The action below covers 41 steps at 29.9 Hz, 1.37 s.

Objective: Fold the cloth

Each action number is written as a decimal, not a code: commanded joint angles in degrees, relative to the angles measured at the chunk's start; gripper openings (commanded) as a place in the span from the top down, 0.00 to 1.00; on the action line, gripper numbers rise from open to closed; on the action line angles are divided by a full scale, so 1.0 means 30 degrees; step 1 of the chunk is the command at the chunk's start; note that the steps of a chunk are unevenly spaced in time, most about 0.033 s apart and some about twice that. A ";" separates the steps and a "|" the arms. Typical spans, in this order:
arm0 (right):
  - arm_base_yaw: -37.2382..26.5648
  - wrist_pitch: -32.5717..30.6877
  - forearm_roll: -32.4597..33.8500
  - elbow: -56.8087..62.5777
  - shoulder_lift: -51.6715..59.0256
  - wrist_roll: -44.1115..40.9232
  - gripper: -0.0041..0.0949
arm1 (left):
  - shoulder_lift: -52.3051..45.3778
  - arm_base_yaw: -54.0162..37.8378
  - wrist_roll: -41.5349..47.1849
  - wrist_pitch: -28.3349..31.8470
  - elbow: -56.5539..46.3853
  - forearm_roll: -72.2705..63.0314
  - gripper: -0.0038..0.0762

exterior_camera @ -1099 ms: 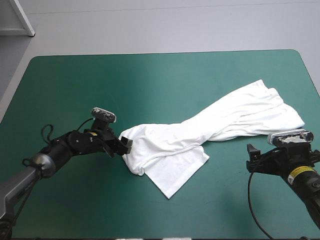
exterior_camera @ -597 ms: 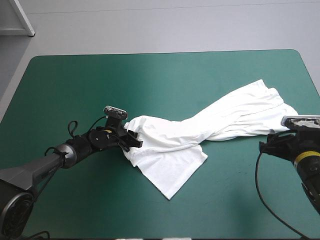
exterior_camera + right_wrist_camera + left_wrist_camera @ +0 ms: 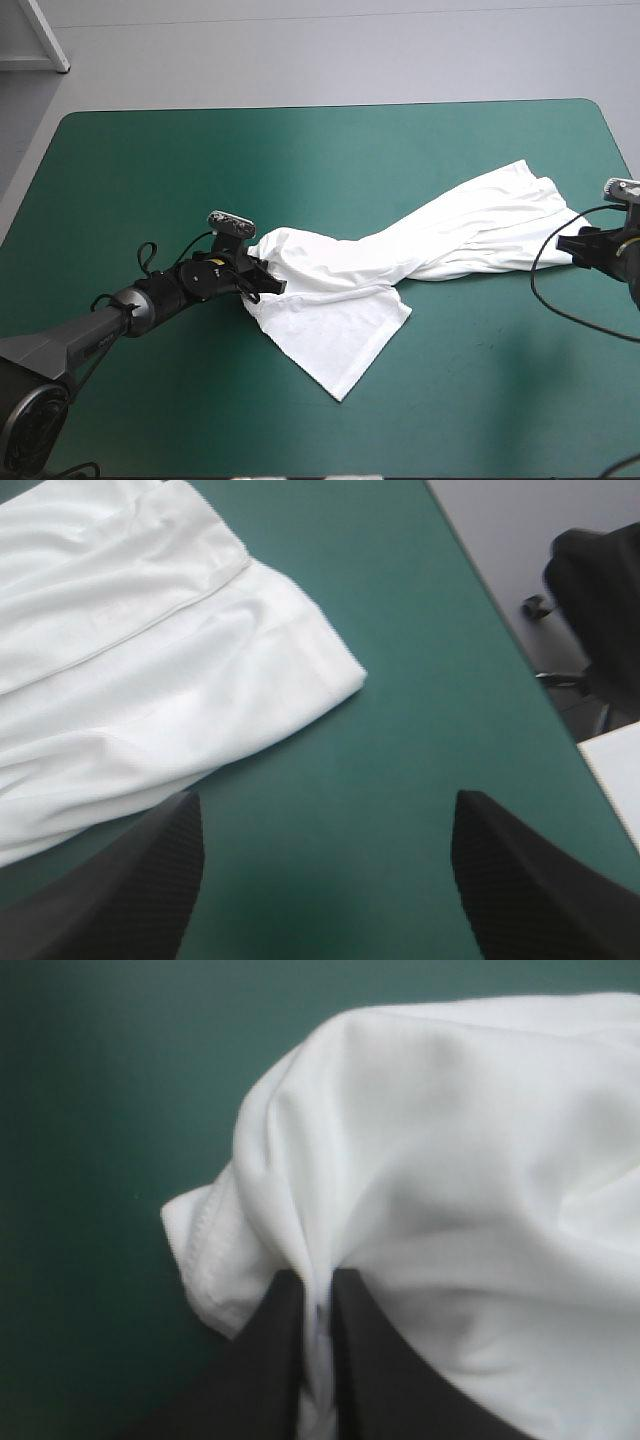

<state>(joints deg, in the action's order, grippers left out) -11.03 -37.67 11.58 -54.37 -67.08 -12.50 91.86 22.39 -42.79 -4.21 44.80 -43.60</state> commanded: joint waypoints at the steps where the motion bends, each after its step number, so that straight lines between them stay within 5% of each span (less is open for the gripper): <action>1: -0.1421 0.1412 -0.3053 -0.1435 -0.1858 0.3223 0.30 | -0.0445 -0.0137 -0.0081 0.0874 0.0298 -0.0064 0.90; 5: -0.2098 0.0962 -0.3860 -0.2609 -0.4824 0.3384 0.30 | -0.0445 -0.0137 -0.0081 0.0912 0.0298 -0.0064 0.82; 12: -0.2145 0.1353 -0.2715 -0.4106 -0.8325 0.3056 0.30 | -0.0445 -0.0137 -0.0081 0.0954 0.0298 -0.0108 0.92; 21: -0.2304 0.2196 -0.3067 -0.4576 -1.1478 0.3019 0.32 | -0.0445 -0.0137 -0.0081 0.0635 0.0298 -0.0108 0.93; 24: -0.2304 0.2509 -0.3860 -0.4576 -1.1677 0.3252 0.45 | -0.0445 -0.0137 0.0003 0.0729 0.0298 -0.0108 0.93; 30: -0.2304 0.2652 -0.3999 -0.5401 -1.1677 0.3252 0.97 | -0.0521 -0.0137 0.0003 0.1082 0.0298 -0.0108 0.93; 41: -0.2304 0.2330 -0.5317 -0.8472 -0.8419 0.4168 0.98 | -0.4154 -0.0137 -0.0657 0.2055 0.2559 -0.0108 0.93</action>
<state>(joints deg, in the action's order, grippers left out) -17.49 -33.67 -4.50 -75.05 -98.65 -0.73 84.95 22.21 -43.33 -0.85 47.37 -43.37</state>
